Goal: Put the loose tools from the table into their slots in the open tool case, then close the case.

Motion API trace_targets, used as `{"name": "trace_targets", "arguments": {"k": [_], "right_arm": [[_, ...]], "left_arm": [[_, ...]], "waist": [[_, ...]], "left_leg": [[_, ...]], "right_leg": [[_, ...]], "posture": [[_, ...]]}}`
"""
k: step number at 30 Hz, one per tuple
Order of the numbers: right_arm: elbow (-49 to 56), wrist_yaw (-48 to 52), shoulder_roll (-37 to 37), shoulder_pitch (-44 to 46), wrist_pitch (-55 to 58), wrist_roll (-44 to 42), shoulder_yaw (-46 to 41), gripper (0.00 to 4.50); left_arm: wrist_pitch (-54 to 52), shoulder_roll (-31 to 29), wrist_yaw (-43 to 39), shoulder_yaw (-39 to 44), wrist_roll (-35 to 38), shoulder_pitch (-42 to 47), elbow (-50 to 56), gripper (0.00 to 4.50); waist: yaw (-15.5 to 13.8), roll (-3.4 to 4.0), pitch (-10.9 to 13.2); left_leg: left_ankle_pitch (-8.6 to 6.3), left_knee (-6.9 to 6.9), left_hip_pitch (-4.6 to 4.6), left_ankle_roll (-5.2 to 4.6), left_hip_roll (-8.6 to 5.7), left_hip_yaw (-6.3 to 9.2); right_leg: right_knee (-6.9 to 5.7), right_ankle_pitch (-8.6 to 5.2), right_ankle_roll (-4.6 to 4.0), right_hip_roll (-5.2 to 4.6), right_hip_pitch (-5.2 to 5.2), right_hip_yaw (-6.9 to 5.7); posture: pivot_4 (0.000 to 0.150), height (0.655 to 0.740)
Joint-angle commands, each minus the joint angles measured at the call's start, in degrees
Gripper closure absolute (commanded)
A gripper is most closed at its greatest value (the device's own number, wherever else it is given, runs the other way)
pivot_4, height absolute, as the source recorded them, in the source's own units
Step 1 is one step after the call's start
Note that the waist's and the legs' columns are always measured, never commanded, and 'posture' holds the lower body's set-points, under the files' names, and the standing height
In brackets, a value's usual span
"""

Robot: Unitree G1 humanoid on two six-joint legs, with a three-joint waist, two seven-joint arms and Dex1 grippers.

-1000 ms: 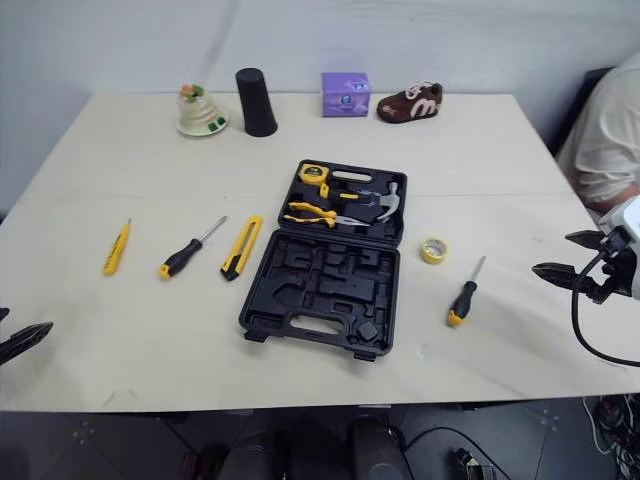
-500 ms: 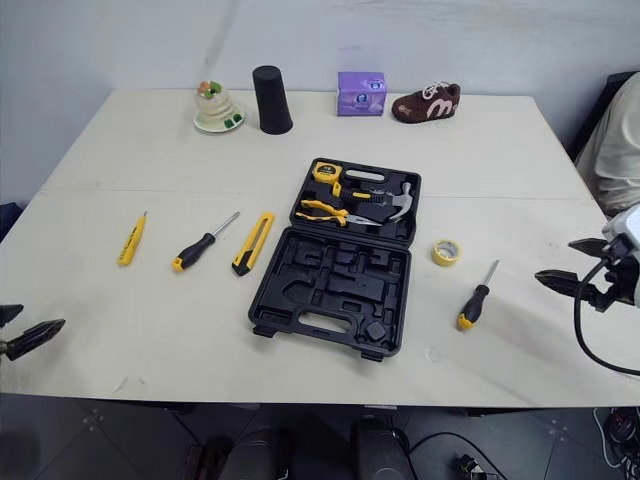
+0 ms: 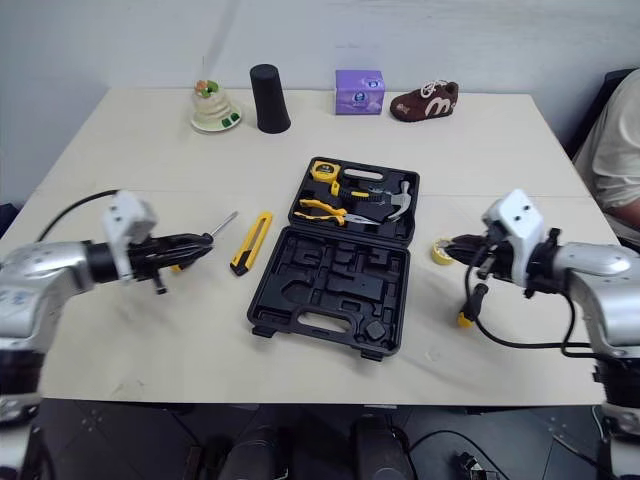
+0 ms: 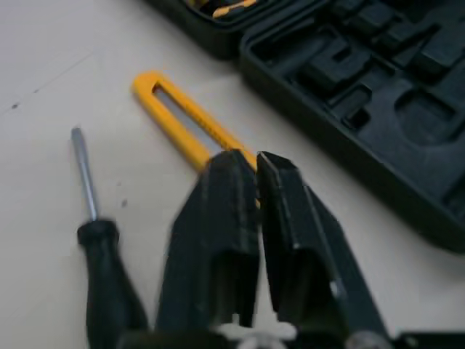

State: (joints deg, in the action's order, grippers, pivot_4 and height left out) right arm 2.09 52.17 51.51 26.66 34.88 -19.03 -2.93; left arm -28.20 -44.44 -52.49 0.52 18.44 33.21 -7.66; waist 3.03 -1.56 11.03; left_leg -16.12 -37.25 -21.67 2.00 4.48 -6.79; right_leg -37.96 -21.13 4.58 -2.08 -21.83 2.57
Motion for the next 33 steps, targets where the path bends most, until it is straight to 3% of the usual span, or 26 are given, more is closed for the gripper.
{"name": "trace_targets", "arguments": {"k": [1,10,20,27,33], "right_arm": [[0.37,-1.34,-0.78,2.35,-0.18,2.81,2.61,4.45],[-4.72,-2.74,-5.48,6.86,-1.31,7.36,7.92,4.45],[-10.49,-2.33,-8.98,11.3,-3.22,9.84,9.67,4.45],[-13.87,-2.33,-12.24,13.92,-6.07,12.08,11.45,4.45],[-6.12,0.66,-13.33,10.6,-3.58,8.74,10.5,4.45]], "left_arm": [[2.29,3.11,0.87,-4.04,-4.5,6.16,-6.05,4.49],[12.42,15.56,5.21,-10.2,-14.38,21.89,-32.01,4.49],[20.89,21.06,7.92,-9.58,-18.63,29.23,-47.54,4.49],[19.99,22.17,2.58,-8.66,-17.21,27.76,-44.21,4.49],[12.65,19.76,-6.42,-10.1,-13.5,17.0,-21.99,4.49]], "waist": [[0.02,0.0,0.0],[-0.02,-0.02,0.0],[0.06,-0.02,0.01],[0.15,-0.02,0.01],[0.33,-0.02,0.01]], "left_leg": [[0.0,0.0,-0.01,0.0,-0.01,-0.08],[-0.05,-0.68,-0.67,0.0,0.2,-0.69],[-0.08,-0.77,-0.79,-0.02,0.18,-1.37],[-0.08,-0.81,-0.83,-0.02,0.18,-1.61],[-0.09,-0.75,-0.86,0.03,0.34,-1.6]], "right_leg": [[0.02,0.02,0.04,0.11,-0.06,0.02],[-0.65,0.09,0.17,0.55,-1.06,0.63],[-1.1,0.1,0.18,0.58,-1.61,0.98],[-1.15,0.1,0.18,0.59,-1.65,1.01],[-1.18,0.09,0.17,0.57,-1.78,1.08]], "posture": [[0.15,0.7304],[0.15,0.7304],[0.15,0.7304],[0.15,0.7304],[0.15,0.7304]]}}
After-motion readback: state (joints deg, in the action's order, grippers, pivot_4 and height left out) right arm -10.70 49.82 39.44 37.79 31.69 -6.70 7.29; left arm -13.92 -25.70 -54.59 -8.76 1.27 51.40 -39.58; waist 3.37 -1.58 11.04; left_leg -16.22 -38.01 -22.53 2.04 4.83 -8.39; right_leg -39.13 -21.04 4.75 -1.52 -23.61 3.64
